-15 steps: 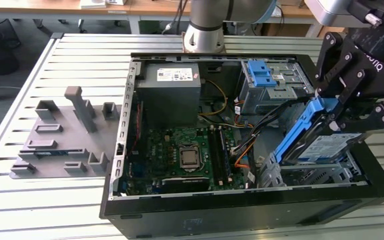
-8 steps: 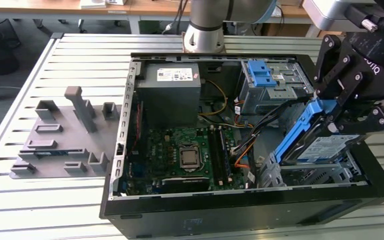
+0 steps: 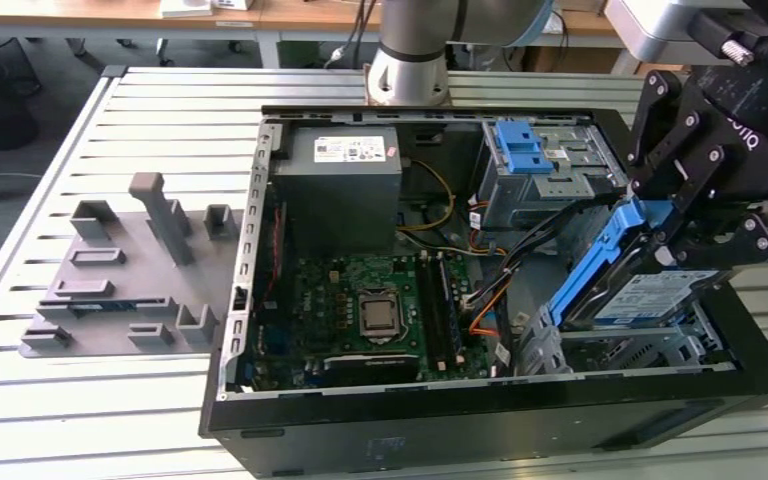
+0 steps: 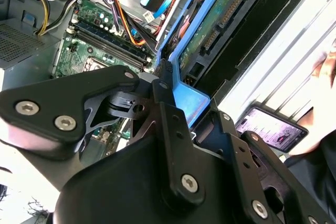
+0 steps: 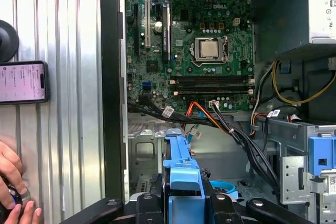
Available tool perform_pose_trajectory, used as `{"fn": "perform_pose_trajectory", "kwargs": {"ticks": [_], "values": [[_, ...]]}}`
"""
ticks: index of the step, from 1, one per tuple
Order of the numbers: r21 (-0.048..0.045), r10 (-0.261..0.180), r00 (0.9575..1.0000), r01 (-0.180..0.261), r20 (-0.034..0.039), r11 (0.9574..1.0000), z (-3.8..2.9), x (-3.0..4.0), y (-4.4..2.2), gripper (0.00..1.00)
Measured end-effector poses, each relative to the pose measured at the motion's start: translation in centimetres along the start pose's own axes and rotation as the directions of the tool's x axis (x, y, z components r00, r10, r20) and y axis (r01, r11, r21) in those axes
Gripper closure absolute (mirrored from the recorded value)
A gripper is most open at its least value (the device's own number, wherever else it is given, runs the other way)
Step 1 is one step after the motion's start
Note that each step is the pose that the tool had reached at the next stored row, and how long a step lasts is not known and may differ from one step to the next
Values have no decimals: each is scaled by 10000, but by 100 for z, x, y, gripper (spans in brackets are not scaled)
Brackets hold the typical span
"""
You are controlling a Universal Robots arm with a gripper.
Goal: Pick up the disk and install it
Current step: 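Insert the disk into the insertion slot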
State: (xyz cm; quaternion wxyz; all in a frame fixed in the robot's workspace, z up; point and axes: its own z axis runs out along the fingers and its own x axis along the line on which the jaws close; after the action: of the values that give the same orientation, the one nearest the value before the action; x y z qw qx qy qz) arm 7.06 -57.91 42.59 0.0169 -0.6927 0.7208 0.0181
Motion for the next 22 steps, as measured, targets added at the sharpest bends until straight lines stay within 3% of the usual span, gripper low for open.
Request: {"fn": "perform_pose_trajectory", "kwargs": {"ticks": [5, 22], "values": [[0, 0, 10000, 0, 3, 10000, 10, 0, 0, 64], [0, 1, 10000, -1, 0, 10000, 161, 10, 0, 64]]}}
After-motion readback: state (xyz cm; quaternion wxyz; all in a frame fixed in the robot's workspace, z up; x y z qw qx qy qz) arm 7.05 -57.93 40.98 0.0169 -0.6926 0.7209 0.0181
